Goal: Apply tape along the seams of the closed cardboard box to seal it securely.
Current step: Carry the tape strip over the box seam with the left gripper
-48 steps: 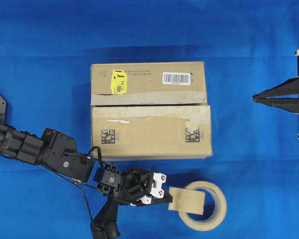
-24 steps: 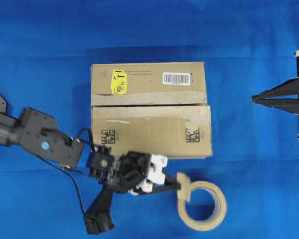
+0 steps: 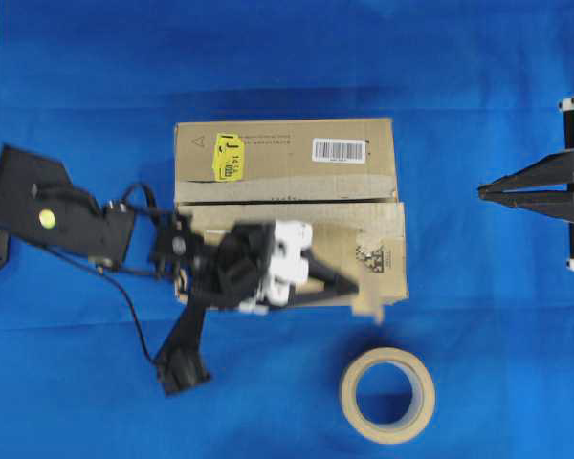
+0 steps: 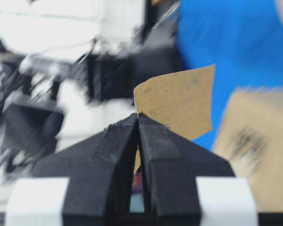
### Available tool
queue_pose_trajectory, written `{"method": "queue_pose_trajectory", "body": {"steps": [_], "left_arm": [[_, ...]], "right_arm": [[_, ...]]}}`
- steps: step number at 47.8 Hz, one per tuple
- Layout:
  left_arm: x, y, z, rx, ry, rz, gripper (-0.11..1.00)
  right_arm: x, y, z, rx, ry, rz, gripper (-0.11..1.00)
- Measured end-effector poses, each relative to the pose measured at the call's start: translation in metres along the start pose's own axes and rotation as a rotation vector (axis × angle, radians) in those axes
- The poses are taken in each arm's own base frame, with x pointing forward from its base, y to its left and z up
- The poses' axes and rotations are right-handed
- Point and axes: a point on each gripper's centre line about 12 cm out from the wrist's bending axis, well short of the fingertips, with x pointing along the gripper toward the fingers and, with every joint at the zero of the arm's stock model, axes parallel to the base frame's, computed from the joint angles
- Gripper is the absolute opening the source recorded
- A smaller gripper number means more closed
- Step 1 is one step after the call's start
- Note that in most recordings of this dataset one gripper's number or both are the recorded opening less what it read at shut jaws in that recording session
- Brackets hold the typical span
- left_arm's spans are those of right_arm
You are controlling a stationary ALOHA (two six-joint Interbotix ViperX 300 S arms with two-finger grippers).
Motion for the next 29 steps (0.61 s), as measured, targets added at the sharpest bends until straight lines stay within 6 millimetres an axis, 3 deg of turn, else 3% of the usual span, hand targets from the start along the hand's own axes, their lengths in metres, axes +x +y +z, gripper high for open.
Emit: {"method": "queue_pose_trajectory", "body": {"steps": [4,12,29], "left_arm": [[-0.007,0.01,-0.016,0.032,0.036,0.024,0.0],[-0.019,0.012,-0.038,0.108,0.091,0.028,0.0],[-0.038,-0.002,-0.058,0.149,0.137,-0.082,0.0]], "right_arm": [[0.0,0.0,-0.001,0.001,0.006,0.0,0.0],[0.0,0.0,-0.003,0.0,0.026,0.0,0.0],[0.002,0.0,-0.006,-0.006,0.043,0.001,0.0]]}}
